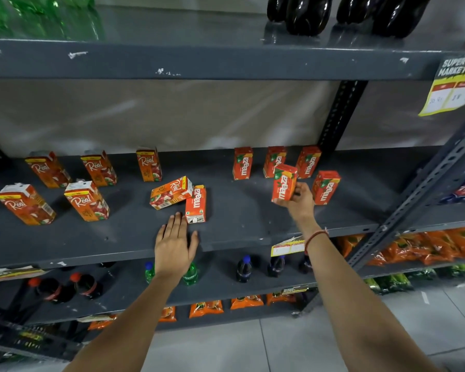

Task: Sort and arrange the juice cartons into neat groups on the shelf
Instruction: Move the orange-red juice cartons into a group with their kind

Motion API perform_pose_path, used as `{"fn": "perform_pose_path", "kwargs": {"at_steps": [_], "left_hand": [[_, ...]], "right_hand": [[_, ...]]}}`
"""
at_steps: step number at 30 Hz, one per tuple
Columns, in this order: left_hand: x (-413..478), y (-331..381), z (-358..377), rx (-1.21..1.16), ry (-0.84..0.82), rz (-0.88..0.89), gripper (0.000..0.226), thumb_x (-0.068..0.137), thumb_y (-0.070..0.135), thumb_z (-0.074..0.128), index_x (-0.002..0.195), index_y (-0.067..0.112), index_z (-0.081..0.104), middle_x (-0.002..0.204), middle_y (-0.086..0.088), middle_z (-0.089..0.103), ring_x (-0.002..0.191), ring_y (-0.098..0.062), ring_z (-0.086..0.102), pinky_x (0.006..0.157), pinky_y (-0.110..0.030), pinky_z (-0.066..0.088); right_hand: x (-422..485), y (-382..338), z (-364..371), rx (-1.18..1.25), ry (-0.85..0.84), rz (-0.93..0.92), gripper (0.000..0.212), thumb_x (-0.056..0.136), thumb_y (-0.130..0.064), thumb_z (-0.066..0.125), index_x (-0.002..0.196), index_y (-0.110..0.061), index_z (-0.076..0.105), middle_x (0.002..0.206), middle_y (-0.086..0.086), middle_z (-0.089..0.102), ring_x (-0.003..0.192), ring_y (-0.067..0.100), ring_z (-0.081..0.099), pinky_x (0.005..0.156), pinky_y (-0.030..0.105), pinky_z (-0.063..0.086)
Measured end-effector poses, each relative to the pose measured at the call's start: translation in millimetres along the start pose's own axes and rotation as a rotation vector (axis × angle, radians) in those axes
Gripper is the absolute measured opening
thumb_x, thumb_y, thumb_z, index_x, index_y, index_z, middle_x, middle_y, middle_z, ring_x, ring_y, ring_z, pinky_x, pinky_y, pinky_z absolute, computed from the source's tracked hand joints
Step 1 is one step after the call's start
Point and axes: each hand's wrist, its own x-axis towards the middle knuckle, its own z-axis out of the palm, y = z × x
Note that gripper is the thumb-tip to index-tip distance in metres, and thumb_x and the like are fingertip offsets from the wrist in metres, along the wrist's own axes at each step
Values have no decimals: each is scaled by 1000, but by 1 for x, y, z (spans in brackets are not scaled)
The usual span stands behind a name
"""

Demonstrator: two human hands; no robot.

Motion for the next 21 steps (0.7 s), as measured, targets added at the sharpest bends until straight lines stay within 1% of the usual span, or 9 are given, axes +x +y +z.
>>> {"fn": "perform_pose_path", "kwargs": {"at_steps": [3,7,9,12,15,18,21], "left_hand": [[0,0,1,-3,6,-5,60,93,40,28,126,-2,54,132,-18,54,124,-31,49,102,-46,37],[1,-1,4,-3,16,-3,60,93,40,28,126,-2,54,133,-18,54,125,-30,49,102,-46,36],[1,-1,5,-1,19,-4,60,92,40,28,126,-2,54,132,-19,54,125,-30,49,102,-46,37],[1,-1,5,0,24,-5,60,93,40,28,127,-2,54,133,-19,54,125,-30,49,103,-46,36],[1,-1,4,-7,26,-2,59,93,40,28,127,-2,54,133,-19,54,125,-30,49,103,-46,37],[1,0,3,-8,18,-5,60,93,40,27,127,-2,53,133,-19,54,125,-30,49,102,-46,37],[1,1,1,-13,4,-21,61,93,41,26,127,-2,53,133,-18,53,125,-30,48,103,-46,37]], "right_hand": [[13,6,-8,-71,-29,1,53,64,2,80,101,-13,45,104,7,61,103,26,62,97,43,49],[21,17,-9,-147,-50,6,55,67,0,79,111,-4,46,116,17,63,108,31,61,98,47,48],[24,22,-10,-173,-61,-12,54,68,-1,79,112,-5,48,117,16,64,109,31,61,98,51,48],[31,24,-14,-250,-107,-34,61,68,-7,80,120,-9,48,121,14,63,113,30,59,101,53,45],[30,17,-15,-320,-145,-31,63,70,-8,78,124,-9,46,124,13,62,117,30,56,105,49,42],[20,15,-11,-331,-93,-27,57,74,-6,75,123,-4,48,124,16,61,117,32,56,101,42,42],[3,18,-2,-299,64,-36,49,73,-1,74,116,1,53,119,20,63,114,36,56,95,40,43]]}}
